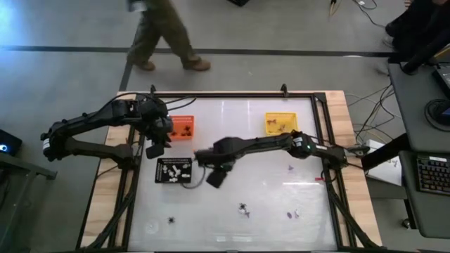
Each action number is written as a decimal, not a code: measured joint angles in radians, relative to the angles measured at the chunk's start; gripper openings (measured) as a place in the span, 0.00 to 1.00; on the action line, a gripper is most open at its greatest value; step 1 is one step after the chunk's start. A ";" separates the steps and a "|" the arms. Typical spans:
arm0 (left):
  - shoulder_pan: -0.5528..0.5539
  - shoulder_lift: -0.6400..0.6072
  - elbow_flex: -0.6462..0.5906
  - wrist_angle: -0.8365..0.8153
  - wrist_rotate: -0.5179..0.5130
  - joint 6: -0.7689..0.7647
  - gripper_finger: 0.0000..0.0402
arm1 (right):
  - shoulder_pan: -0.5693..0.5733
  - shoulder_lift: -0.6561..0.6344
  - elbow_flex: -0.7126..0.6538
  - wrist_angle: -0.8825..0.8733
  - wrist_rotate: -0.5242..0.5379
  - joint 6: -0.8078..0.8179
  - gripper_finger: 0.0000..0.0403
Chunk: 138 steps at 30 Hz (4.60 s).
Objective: Sort Halloween decoration
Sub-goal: Put the violet witch hat into the yellow bin
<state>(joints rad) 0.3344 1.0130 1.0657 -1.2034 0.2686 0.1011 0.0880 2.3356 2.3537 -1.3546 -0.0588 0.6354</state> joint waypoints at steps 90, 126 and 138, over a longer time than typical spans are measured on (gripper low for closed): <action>0.000 0.000 0.000 0.078 0.001 -0.041 0.26 | 0.070 -0.923 -1.547 0.384 0.130 0.959 0.28; 0.000 0.000 0.000 0.076 0.000 0.035 0.26 | 0.084 -0.878 -1.581 0.394 0.081 1.357 0.26; 0.000 0.000 0.000 0.039 0.000 0.074 0.26 | 0.082 -0.800 -1.578 0.414 0.082 1.317 0.16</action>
<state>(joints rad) 0.3347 1.0134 1.0653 -1.1640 0.2687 0.1750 0.1699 1.5358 0.7757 -0.9401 0.0237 1.9520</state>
